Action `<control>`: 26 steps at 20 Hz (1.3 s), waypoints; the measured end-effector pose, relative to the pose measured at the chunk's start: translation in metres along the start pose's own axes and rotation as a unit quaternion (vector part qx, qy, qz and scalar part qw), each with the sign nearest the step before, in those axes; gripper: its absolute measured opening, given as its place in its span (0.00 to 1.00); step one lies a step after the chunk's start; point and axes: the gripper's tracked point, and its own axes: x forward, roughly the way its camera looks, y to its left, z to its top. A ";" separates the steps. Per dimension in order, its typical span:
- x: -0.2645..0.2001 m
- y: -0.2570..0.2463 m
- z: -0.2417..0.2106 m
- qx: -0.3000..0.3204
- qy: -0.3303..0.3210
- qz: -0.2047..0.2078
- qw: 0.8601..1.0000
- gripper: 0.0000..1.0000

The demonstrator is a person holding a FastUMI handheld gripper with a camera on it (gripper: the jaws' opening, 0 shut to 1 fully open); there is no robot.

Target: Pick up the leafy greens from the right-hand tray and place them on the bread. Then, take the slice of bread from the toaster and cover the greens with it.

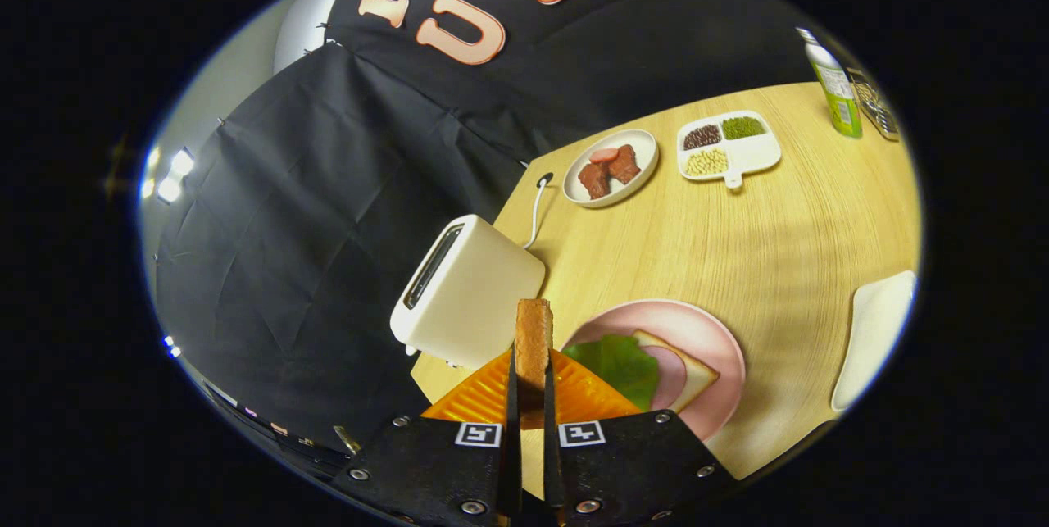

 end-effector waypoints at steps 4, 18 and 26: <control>0.009 -0.017 -0.015 0.023 0.017 -0.001 1.000 0.11; 0.013 -0.068 -0.031 -0.002 0.029 -0.076 0.997 0.20; 0.006 -0.082 -0.015 -0.046 -0.010 -0.121 0.992 0.52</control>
